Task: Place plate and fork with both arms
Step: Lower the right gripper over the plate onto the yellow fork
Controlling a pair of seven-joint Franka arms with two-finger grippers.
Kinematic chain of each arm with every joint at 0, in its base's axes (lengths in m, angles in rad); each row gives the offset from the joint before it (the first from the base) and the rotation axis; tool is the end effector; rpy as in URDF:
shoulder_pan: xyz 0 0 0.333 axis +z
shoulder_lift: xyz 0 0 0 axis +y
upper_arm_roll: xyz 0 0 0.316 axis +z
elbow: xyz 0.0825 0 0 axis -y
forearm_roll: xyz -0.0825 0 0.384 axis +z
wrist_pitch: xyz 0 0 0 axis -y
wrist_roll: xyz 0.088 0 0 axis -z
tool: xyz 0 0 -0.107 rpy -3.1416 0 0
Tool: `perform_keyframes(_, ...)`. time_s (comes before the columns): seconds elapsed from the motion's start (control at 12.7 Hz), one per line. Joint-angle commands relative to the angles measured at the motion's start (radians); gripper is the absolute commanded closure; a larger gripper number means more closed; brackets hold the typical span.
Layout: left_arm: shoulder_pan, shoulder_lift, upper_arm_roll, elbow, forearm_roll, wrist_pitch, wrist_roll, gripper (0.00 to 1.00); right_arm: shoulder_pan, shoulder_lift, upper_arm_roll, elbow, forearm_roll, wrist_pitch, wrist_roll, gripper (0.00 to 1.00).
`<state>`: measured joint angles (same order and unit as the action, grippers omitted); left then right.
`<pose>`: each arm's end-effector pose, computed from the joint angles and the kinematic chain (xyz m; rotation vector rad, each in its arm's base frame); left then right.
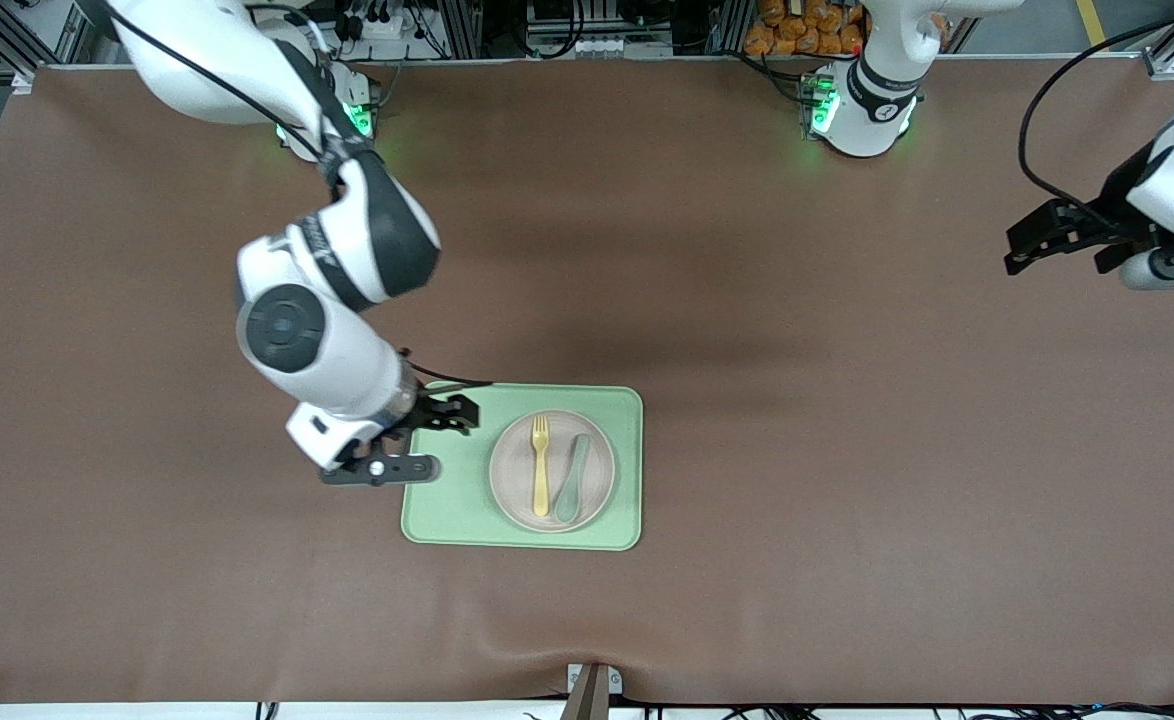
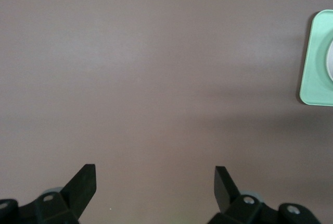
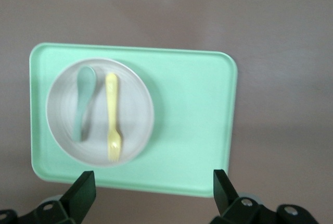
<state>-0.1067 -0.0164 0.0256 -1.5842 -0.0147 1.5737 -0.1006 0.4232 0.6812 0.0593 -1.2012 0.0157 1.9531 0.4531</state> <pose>0.5478 -0.0460 0.6275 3.1258 0.0305 0.0070 0.6686 0.3379 0.3875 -3.0625 -0.0146 -0.0625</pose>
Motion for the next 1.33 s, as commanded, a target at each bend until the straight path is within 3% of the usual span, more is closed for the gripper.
perform_keyframes(0.0, 0.001, -0.03, -0.003, -0.019, 0.021, -0.009, 0.01, 0.0, 0.074, 0.118, -0.021, 0.078, -0.031, 0.1, 0.097, 0.0)
perform_keyframes(0.31, 0.001, -0.028, -0.006, -0.023, 0.021, -0.009, 0.002, 0.0, 0.101, 0.221, -0.022, 0.077, -0.075, 0.213, 0.12, 0.13)
perform_keyframes(0.47, -0.001, -0.028, -0.007, -0.023, 0.021, -0.021, -0.005, 0.0, 0.115, 0.265, -0.036, 0.077, -0.12, 0.259, 0.171, 0.24)
perform_keyframes(0.71, 0.001, -0.027, -0.003, -0.02, 0.021, -0.021, -0.002, 0.0, 0.117, 0.29, -0.036, 0.077, -0.119, 0.294, 0.174, 0.34)
perform_keyframes(1.26, 0.001, -0.043, -0.006, -0.02, 0.022, -0.05, 0.01, 0.0, 0.137, 0.331, -0.036, 0.077, -0.117, 0.345, 0.18, 0.47)
